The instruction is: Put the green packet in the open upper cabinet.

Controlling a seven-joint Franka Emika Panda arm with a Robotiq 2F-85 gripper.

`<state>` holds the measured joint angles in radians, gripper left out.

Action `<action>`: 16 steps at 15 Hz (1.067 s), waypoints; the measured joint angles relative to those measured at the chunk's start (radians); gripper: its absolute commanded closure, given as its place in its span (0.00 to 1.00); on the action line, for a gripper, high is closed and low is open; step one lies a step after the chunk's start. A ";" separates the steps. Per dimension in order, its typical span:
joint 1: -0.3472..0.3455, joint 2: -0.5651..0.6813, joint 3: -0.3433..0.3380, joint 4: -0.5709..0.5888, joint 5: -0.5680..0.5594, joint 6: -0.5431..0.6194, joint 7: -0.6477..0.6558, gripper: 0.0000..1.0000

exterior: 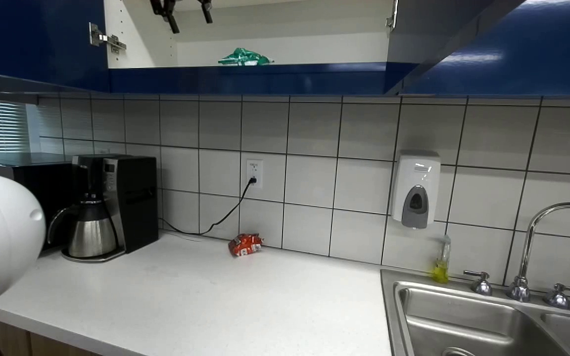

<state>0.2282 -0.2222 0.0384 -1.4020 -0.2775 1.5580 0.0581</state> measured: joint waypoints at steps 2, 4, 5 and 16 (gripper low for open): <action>0.017 -0.067 0.016 -0.079 0.042 -0.026 0.041 0.00; 0.011 -0.134 0.049 -0.162 0.088 -0.043 0.093 0.00; 0.007 -0.169 0.064 -0.206 0.114 -0.048 0.118 0.00; -0.049 -0.431 0.092 -0.645 0.384 -0.077 0.232 0.00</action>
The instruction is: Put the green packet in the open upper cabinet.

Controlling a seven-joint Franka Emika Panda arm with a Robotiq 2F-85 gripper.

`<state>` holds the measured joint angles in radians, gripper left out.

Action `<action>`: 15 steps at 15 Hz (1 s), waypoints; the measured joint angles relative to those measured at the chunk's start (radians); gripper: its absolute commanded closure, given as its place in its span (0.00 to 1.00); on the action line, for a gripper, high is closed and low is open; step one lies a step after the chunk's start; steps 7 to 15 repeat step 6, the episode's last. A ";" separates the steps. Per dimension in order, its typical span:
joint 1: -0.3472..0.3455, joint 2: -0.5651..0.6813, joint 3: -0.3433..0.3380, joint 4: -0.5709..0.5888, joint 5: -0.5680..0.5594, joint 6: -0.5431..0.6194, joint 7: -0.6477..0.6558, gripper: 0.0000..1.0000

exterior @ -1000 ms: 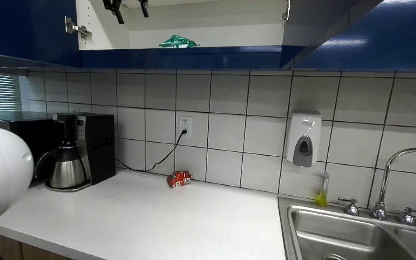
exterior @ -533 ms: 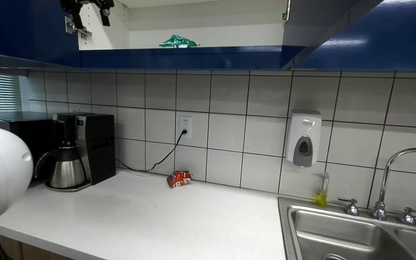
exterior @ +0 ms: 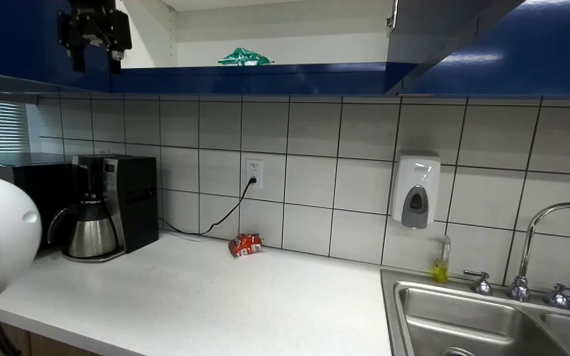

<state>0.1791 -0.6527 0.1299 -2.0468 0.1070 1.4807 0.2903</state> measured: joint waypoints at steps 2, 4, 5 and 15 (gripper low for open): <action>-0.007 -0.007 0.003 -0.018 0.004 0.003 -0.002 0.00; -0.007 -0.006 0.005 -0.015 0.004 0.003 -0.002 0.00; -0.007 -0.006 0.005 -0.014 0.004 0.003 -0.002 0.00; -0.007 -0.006 0.005 -0.014 0.004 0.003 -0.002 0.00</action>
